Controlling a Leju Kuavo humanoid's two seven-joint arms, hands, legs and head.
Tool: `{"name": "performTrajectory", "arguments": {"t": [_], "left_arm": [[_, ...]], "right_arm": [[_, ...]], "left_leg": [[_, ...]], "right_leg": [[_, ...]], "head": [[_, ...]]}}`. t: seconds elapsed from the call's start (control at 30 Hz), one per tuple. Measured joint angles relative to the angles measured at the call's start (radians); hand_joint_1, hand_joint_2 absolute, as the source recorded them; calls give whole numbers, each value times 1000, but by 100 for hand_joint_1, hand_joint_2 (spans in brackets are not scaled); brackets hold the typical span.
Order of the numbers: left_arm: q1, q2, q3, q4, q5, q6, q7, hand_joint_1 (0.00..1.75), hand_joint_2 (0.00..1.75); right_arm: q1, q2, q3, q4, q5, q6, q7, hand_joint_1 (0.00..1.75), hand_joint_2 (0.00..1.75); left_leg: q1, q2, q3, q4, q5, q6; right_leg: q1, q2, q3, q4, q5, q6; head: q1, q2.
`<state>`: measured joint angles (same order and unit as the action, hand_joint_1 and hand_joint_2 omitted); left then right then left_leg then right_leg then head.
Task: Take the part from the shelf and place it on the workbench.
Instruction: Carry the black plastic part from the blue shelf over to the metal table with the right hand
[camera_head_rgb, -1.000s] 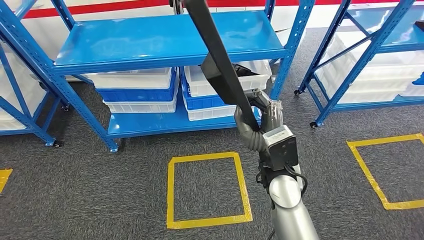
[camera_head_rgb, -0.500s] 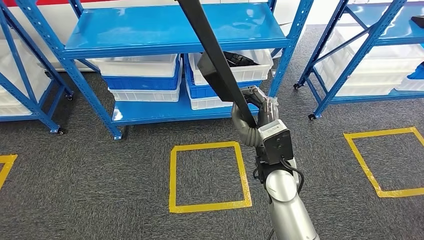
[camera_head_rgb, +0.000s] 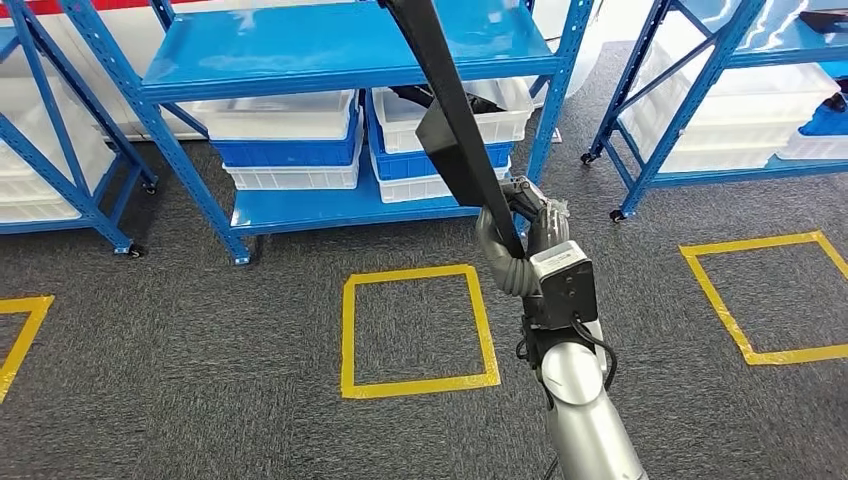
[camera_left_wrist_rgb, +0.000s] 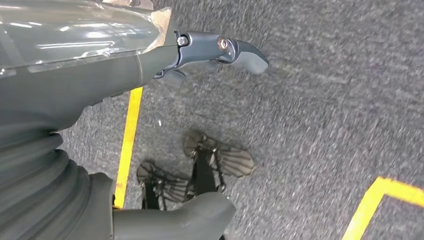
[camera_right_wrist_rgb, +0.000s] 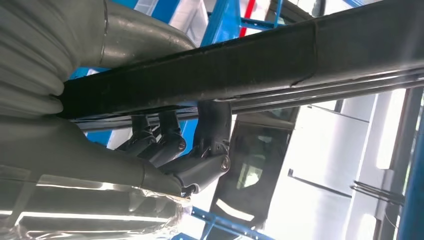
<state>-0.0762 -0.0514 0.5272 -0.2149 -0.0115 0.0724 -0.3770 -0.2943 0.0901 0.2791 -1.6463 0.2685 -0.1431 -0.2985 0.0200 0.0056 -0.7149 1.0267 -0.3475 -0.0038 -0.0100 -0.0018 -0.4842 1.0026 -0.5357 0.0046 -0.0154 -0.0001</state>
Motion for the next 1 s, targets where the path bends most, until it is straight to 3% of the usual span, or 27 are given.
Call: {"name": "performTrajectory", "arguments": {"t": [0.07, 0.1, 0.13, 0.17, 0.2, 0.23, 0.27, 0.3, 0.37, 0.4, 0.5, 0.57, 0.63, 0.67, 0.7, 0.73, 0.8, 0.87, 0.9, 1.0], "left_arm": [[2, 0, 0, 1, -4, 9, -5, 0, 175], [2, 1, 0, 1, -7, 15, -8, 0, 175], [3, 1, 0, 1, -8, 19, -10, 0, 175], [3, 2, 1, 1, -10, 21, -13, 0, 175], [4, 2, 2, 1, -9, 22, -15, 0, 175], [4, 2, 4, 1, -8, 22, -16, 0, 175], [5, 2, 5, 1, -6, 23, -18, 0, 175], [4, 2, 6, 0, -3, 24, -19, 0, 175], [3, 3, 9, 0, 1, 27, -21, 0, 175], [3, 4, 11, -1, 2, 29, -23, 0, 175], [5, 3, 20, 0, 6, 33, -25, 0, 175], [6, 2, 26, 0, 6, 34, -26, 0, 175], [6, 2, 29, 0, 8, 34, -28, 0, 175], [7, 2, 30, 0, 9, 34, -29, 0, 175], [8, 1, 30, 0, 10, 33, -29, 0, 175], [9, 0, 30, 0, 10, 33, -31, 0, 175], [10, -1, 31, 0, 10, 31, -33, 0, 175], [9, -1, 31, 0, 10, 30, -34, 0, 175], [9, 0, 31, 0, 10, 28, -35, 0, 175], [10, -1, 31, 0, 10, 23, -37, 0, 175]], "right_arm": [[-1, 0, -1, 2, -1, 0, 0, 175, 175], [-1, 0, -1, 3, -4, 0, 0, 175, 175], [-2, 0, -1, 6, -7, 0, 0, 175, 175], [-2, -1, -1, 9, -12, 0, 0, 175, 175], [-3, -2, 0, 13, -16, 0, -1, 175, 175], [-5, -3, 0, 18, -21, 0, -2, 175, 175], [-8, -5, 0, 23, -24, 0, -3, 175, 175], [-12, -6, 1, 28, -27, 0, -5, 175, 175], [-24, -8, 2, 37, -32, 0, -8, 175, 175], [-31, -8, 3, 41, -35, 0, -9, 175, 175], [-45, -10, 6, 54, -40, 0, -10, 175, 175], [-49, -11, 8, 62, -43, 0, -10, 175, 175], [-50, -13, 9, 71, -45, 0, -10, 175, 175], [-50, -15, 9, 76, -46, 0, -10, 175, 175], [-50, -16, 9, 80, -47, 0, -10, 175, 175], [-50, -17, 9, 84, -47, 0, -11, 175, 175], [-53, -18, 10, 89, -48, 0, -11, 175, 175], [-56, -18, 11, 91, -48, 0, -13, 175, 175], [-57, -18, 12, 92, -48, 0, -14, 175, 175], [-58, -19, 15, 94, -47, 0, -23, 175, 175]], "left_leg": [[4, -3, -22, 80, -100, -8], [4, -4, -35, 144, -152, -12], [4, -5, -47, 213, -183, -15], [4, -5, -52, 267, -186, -17], [4, -5, -43, 294, -167, -17], [4, -5, -17, 283, -137, -15], [4, -5, 30, 233, -115, -11], [3, -6, 87, 161, -114, -5], [-2, -8, 178, 28, -144, 6], [-6, -8, 196, -5, -159, 12], [-9, -4, 192, -32, -142, 37], [-6, 0, 179, -40, -122, 51], [-6, 0, 159, -40, -107, 55], [-6, 1, 150, -39, -100, 54], [-5, 1, 142, -38, -94, 51], [-4, 1, 135, -37, -89, 47], [-2, 1, 125, -31, -82, 38], [-4, 1, 115, -24, -78, 26], [-6, 1, 111, -22, -77, 26], [-4, 0, 104, -23, -67, 45]], "right_leg": [[-6, -3, -21, -1, 23, -22], [-3, -3, -34, -1, 35, -29], [0, -3, -47, 0, 47, -32], [2, -4, -60, 1, 59, -33], [4, -4, -75, 2, 71, -32], [5, -3, -89, 2, 81, -30], [6, -3, -100, 3, 91, -27], [7, -3, -109, 4, 98, -23], [11, -3, -118, 6, 111, -12], [11, -4, -121, 5, 116, -5], [10, -5, -137, 18, 118, 12], [7, -3, -174, 97, 67, 8], [1, -1, -222, 225, 1, 6], [-3, -1, -233, 269, -18, 10], [-6, -2, -225, 277, -22, 19], [-10, -2, -195, 244, -12, 29], [-18, -2, -103, 102, 21, 47], [-16, 1, -49, 8, 39, 43], [-15, 3, -45, -3, 40, 36], [-14, 4, -50, -4, 50, 21]], "head": [[-1, 0], [-2, 0], [-2, 0], [-2, 0], [-2, 0], [-2, 0], [-2, 0], [-2, 0], [-1, 0], [0, 0], [1, 0], [3, 0], [5, 0], [5, 0], [6, 0], [6, 0], [6, 0], [5, 0], [5, 0], [4, 0]]}}
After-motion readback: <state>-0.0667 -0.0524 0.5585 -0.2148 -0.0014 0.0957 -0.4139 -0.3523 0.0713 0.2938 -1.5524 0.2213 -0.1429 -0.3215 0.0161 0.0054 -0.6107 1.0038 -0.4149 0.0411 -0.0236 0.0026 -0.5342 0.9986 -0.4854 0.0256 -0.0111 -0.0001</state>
